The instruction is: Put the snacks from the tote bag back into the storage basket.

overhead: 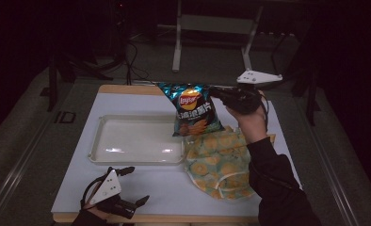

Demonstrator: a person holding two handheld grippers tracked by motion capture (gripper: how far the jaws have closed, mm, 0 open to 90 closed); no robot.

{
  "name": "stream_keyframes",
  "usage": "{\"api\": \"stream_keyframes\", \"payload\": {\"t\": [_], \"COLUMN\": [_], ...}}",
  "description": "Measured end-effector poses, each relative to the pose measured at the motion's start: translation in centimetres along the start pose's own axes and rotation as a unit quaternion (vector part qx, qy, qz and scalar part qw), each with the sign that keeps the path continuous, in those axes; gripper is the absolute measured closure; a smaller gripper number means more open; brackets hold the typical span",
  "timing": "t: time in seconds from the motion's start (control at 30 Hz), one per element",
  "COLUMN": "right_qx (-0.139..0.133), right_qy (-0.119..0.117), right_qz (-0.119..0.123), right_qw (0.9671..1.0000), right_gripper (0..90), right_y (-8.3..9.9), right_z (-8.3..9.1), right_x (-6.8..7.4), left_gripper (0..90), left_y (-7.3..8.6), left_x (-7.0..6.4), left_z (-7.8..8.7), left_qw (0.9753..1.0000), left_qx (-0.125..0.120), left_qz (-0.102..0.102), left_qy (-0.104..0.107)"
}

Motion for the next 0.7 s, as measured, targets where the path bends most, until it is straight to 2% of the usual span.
{"api": "stream_keyframes", "payload": {"t": [0.7], "right_qx": [-0.014], "right_qy": [-0.023], "right_qz": [0.006], "right_qw": [0.9996], "right_gripper": [90.0], "right_y": [-1.0], "right_z": [-4.8], "right_x": [4.2], "left_gripper": [0.7], "left_y": [0.0], "left_x": [-0.1], "left_z": [0.1], "left_qw": [1.0000], "left_qx": [-0.001], "left_qz": [-0.007], "left_qy": [0.000]}}
Point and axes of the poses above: each handheld gripper's, and its own axes: z roughly backward along the jaws, y roughly out of its underside, x roughly to its left, the point moved 8 cm from there along -z, roughly forward along the jaws
